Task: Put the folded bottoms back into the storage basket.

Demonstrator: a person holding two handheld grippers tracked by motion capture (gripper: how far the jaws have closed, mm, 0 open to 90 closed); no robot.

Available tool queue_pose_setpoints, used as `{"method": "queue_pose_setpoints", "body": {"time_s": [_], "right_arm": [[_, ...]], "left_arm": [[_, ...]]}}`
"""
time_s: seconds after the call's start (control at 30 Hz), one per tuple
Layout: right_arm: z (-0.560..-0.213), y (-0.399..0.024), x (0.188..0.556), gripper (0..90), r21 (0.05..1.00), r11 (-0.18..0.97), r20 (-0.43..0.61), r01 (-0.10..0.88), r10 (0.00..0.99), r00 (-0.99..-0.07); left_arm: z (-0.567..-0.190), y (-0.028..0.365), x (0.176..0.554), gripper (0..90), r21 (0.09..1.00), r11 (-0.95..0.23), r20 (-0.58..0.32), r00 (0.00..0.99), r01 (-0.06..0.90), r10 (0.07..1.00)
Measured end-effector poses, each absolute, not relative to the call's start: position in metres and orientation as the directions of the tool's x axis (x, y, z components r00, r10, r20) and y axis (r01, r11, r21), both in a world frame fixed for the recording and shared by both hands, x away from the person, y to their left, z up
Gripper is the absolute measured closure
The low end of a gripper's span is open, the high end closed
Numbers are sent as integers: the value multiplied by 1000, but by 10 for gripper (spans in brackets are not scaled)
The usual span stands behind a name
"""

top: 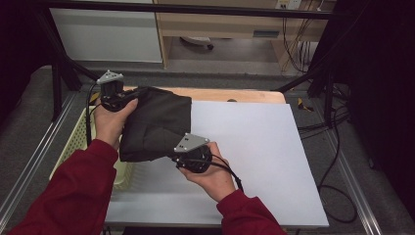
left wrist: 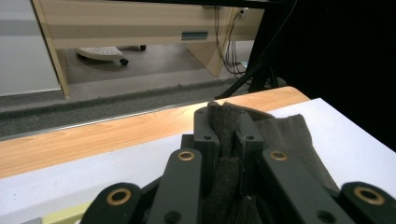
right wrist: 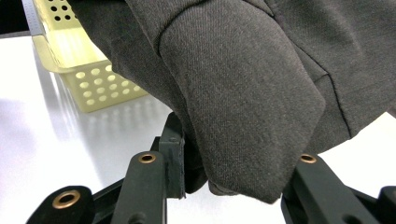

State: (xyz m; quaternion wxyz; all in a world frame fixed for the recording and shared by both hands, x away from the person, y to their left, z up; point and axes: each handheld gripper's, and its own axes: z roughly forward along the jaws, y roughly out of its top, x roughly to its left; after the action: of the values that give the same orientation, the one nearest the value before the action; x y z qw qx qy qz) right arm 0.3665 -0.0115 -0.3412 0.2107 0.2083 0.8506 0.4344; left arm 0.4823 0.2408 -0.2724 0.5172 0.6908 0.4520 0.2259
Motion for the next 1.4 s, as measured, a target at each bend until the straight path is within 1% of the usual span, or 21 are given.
{"method": "queue_pose_setpoints", "body": {"time_s": [0.67, 0.83, 0.93, 1.2, 1.4], "right_arm": [[-334, 18, 377, 629, 835, 529, -176, 153, 520, -836], [-334, 28, 383, 629, 841, 518, -165, 157, 522, -837], [-334, 34, 390, 629, 844, 511, -160, 159, 525, -836], [-332, 46, 402, 629, 846, 508, -156, 163, 527, -835], [-331, 56, 407, 629, 852, 503, -162, 148, 521, -838]], "left_arm": [[-263, 271, 485, 827, 923, -35, -153, 450, 383, 880], [-259, 280, 494, 827, 921, -25, -159, 435, 388, 886], [-257, 283, 501, 828, 920, -50, -136, 437, 389, 889], [-257, 300, 510, 827, 918, -8, -172, 417, 397, 892], [-255, 311, 512, 827, 917, -17, -160, 407, 398, 899]]}}
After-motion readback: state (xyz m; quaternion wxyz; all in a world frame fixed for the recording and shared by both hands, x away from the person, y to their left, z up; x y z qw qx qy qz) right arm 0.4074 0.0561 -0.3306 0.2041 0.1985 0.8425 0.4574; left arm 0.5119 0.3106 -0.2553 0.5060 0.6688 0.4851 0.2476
